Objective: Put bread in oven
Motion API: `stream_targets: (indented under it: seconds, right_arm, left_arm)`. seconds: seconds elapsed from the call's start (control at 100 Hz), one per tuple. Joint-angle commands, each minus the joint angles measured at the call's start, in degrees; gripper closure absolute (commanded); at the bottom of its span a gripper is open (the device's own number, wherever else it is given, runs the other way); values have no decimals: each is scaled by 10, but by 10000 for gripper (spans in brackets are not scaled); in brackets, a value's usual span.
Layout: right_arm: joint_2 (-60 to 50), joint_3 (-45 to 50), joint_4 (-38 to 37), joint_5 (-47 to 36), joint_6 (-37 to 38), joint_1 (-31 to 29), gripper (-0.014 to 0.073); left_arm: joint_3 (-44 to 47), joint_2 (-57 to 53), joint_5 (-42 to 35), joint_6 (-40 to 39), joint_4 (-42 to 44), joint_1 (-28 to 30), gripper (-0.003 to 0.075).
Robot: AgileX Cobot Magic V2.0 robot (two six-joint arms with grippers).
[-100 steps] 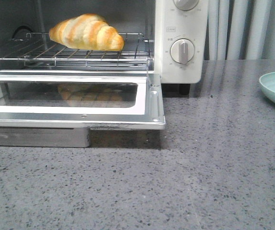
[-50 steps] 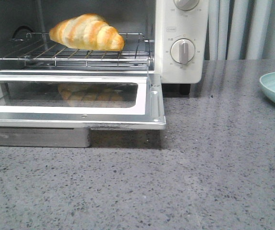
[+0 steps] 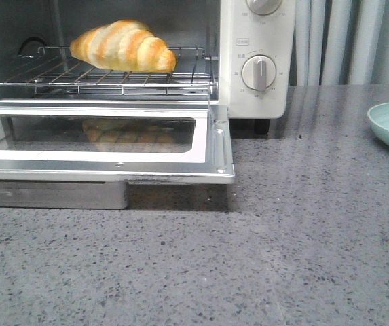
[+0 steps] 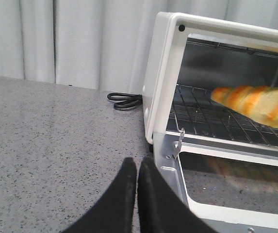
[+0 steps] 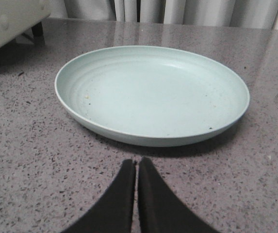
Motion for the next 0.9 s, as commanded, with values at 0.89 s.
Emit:
stream_targets:
  seconds: [0.89]
  right_arm:
    - [-12, 6, 0, 20, -6, -4, 613]
  left_arm:
    - [-15, -9, -45, -1, -4, 3, 741]
